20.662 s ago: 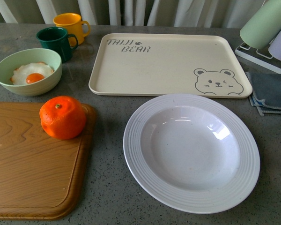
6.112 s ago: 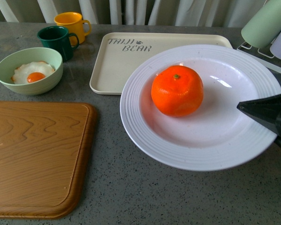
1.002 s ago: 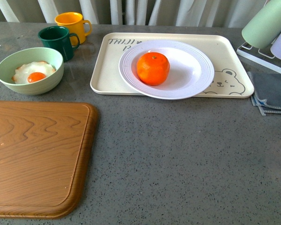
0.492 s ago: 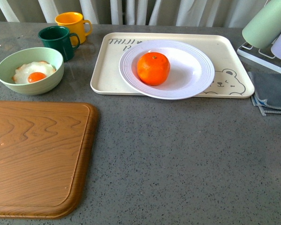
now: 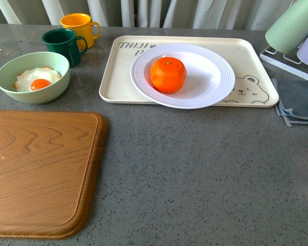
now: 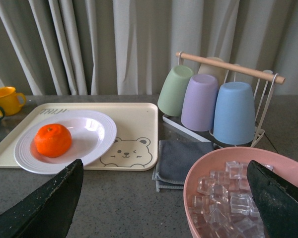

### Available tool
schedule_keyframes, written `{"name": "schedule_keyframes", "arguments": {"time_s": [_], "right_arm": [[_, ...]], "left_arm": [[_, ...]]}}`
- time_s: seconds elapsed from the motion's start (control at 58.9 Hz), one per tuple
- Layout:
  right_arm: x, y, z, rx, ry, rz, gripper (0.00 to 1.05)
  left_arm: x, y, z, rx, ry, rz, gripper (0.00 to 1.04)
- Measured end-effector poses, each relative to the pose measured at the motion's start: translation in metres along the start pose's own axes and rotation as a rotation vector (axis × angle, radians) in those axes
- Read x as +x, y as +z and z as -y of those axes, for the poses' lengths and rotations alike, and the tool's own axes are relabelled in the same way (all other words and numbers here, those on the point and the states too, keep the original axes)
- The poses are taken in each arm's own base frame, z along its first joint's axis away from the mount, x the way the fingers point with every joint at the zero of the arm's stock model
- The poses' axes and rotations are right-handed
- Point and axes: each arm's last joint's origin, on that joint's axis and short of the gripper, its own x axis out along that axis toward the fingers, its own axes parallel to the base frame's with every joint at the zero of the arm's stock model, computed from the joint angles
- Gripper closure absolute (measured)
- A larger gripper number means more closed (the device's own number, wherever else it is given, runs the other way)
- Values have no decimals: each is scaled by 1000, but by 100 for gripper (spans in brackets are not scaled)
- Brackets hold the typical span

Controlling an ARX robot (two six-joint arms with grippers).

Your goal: Place orange and plate with both arms

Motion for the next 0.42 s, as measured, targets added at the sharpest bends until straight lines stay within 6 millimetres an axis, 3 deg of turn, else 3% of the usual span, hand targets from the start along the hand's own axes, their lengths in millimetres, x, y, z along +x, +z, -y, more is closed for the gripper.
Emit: {"name": "schedule_keyframes", "arguments": {"time_s": [0.424], "right_arm": [[0, 0, 0, 0, 0, 0, 9]], "left_arm": [[0, 0, 0, 0, 0, 0, 9]]}}
